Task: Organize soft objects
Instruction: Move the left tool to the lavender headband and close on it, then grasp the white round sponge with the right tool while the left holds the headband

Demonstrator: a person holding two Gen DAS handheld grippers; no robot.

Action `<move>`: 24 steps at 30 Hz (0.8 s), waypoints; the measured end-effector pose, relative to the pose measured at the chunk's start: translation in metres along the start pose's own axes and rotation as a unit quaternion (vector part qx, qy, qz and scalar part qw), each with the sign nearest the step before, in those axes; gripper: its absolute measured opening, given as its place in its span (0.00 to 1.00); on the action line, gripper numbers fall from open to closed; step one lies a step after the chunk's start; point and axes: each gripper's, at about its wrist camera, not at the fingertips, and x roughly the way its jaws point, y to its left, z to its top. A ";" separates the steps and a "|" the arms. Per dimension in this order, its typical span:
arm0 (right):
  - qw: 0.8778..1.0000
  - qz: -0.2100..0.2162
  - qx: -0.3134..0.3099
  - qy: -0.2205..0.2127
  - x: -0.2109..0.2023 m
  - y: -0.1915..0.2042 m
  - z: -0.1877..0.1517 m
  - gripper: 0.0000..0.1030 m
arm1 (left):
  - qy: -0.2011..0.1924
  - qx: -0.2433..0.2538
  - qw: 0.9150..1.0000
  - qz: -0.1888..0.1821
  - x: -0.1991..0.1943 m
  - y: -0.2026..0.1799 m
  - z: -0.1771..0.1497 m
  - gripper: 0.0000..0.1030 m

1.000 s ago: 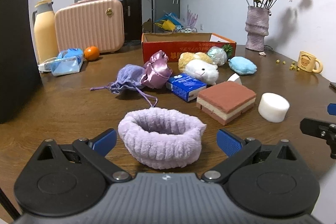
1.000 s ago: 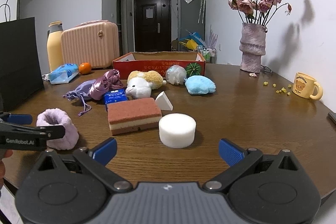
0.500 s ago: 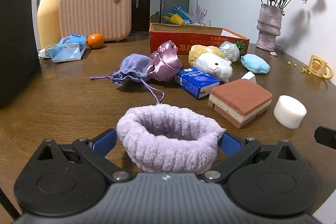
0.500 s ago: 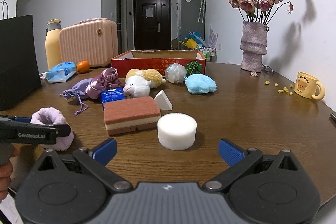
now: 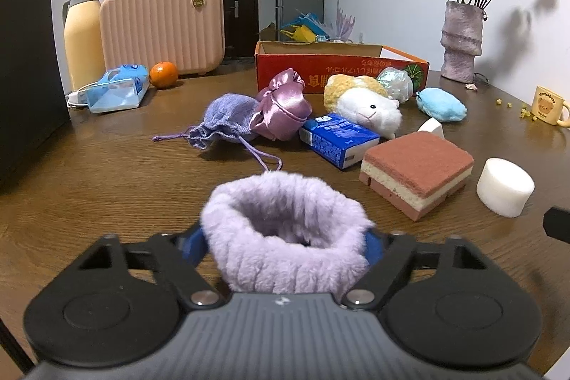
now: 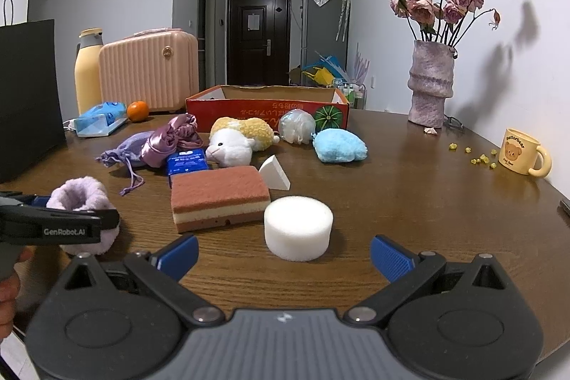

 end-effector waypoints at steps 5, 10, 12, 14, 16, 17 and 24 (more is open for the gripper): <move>1.000 -0.003 -0.001 0.001 0.002 -0.001 0.000 1.00 | -0.006 -0.001 1.000 0.008 -0.002 0.000 0.000 0.55; 1.000 -0.007 -0.002 0.002 0.005 -0.002 0.000 1.00 | -0.009 -0.009 1.000 0.000 -0.005 0.004 0.001 0.43; 1.000 -0.009 -0.002 0.003 0.007 -0.003 0.001 1.00 | -0.011 -0.011 1.000 -0.005 -0.008 0.004 0.002 0.43; 1.000 -0.011 -0.003 0.004 0.009 -0.004 0.002 1.00 | -0.015 -0.010 1.000 -0.006 -0.010 0.004 0.002 0.43; 1.000 -0.013 -0.004 0.005 0.012 -0.004 0.003 1.00 | -0.018 -0.009 1.000 -0.010 -0.013 0.002 0.002 0.43; 1.000 -0.014 -0.004 0.006 0.014 -0.005 0.003 1.00 | -0.020 -0.008 1.000 -0.011 -0.014 0.001 0.002 0.43; 1.000 -0.016 -0.007 0.006 0.024 -0.006 0.008 1.00 | -0.032 -0.004 0.999 -0.017 -0.021 -0.003 0.004 0.43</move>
